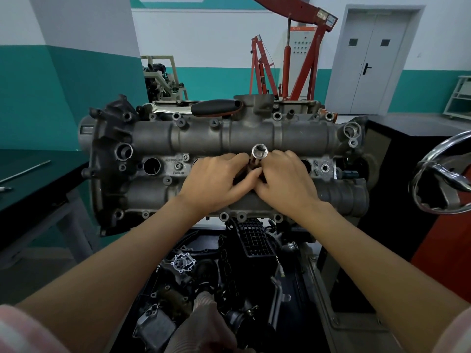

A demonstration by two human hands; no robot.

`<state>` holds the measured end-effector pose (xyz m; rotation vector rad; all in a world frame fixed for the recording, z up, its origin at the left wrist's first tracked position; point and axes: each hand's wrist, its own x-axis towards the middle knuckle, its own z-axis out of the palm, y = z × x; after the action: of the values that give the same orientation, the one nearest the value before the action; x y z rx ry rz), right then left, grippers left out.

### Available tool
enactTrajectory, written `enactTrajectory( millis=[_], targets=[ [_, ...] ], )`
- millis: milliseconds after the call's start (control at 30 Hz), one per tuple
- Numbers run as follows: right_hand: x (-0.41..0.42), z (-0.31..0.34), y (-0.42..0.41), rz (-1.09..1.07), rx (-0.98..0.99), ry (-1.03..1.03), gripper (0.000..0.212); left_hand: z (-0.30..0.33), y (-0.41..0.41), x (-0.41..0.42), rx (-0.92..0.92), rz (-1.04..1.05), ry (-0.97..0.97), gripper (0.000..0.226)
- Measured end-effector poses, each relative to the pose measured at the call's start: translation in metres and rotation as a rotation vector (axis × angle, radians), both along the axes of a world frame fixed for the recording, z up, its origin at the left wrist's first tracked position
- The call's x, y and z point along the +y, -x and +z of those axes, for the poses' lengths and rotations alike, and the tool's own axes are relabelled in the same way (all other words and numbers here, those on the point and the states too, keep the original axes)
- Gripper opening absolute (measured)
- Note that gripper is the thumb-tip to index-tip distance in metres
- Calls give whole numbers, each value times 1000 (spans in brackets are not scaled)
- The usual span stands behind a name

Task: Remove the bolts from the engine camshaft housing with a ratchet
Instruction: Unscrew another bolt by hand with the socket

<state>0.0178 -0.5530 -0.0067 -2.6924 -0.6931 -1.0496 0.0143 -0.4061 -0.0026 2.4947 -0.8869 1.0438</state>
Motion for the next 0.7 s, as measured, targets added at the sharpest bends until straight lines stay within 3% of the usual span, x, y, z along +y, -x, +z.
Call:
enactTrajectory(
  millis=[200,367,567,700],
  targets=[
    [0,1,4,24,-3,-44,21,0,1,0,3,-17,10,55],
    [0,2,3,18,57,-60,25,2,0,0,46,23,5,67],
    [-1,3,3,18,68,-71,19,1,0,1,57,39,-1,72],
    [-1,2,4,35,61,-25,17,1,1,0,42,25,9,64]
  ],
)
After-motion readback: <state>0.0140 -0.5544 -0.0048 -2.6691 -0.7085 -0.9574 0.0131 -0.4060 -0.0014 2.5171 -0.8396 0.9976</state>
